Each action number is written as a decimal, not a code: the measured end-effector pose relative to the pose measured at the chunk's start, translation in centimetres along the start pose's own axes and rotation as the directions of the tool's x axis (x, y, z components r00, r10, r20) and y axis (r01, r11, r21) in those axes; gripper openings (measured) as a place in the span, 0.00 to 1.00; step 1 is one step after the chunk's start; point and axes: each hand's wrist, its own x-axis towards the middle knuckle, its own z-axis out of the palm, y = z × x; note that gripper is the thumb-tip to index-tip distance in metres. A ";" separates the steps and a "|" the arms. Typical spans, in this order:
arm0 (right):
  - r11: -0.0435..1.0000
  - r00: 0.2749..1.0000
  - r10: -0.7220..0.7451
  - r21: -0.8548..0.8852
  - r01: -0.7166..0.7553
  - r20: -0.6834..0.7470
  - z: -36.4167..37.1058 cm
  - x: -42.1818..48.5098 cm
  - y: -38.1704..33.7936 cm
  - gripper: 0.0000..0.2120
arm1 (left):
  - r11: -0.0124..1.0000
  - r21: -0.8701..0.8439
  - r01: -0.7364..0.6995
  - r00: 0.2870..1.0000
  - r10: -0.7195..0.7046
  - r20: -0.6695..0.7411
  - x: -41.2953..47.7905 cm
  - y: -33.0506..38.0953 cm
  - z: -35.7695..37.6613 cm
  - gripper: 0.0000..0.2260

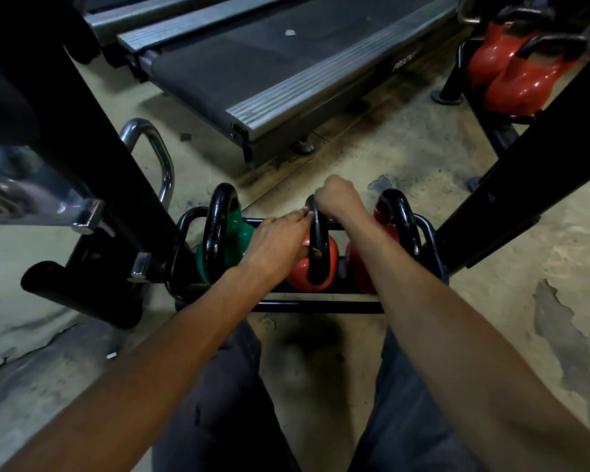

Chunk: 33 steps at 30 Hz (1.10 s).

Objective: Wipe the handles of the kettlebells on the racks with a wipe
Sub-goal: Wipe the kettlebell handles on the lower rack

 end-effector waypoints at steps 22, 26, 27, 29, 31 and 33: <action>0.706 0.995 -0.092 0.703 0.086 -0.030 6.8 -11.7 11.4 0.15 | 0.999 -0.024 -0.049 0.990 0.052 0.135 1.2 0.3 -1.0 0.35; 0.669 1.000 0.004 0.743 0.014 -0.023 7.0 -13.3 11.4 0.08 | 0.999 -0.026 -0.032 0.986 0.036 0.161 1.5 0.3 -0.8 0.34; 0.646 0.999 0.045 0.763 -0.023 -0.008 7.2 -13.9 11.2 0.08 | 0.999 -0.040 -0.026 0.986 0.032 0.163 1.4 0.3 -0.9 0.34; 0.572 0.994 0.110 0.816 -0.081 0.022 7.7 -15.0 10.5 0.13 | 0.998 -0.056 -0.017 0.984 0.026 0.174 1.3 0.3 -1.0 0.34; 0.508 0.989 0.145 0.855 -0.103 0.033 8.3 -15.3 10.0 0.17 | 0.998 -0.058 -0.015 0.984 0.025 0.176 1.3 0.5 -1.0 0.34; 0.527 0.985 0.173 0.846 -0.079 -0.016 8.9 -15.6 9.8 0.18 | 0.998 -0.062 -0.016 0.984 0.027 0.175 1.4 0.5 -1.0 0.34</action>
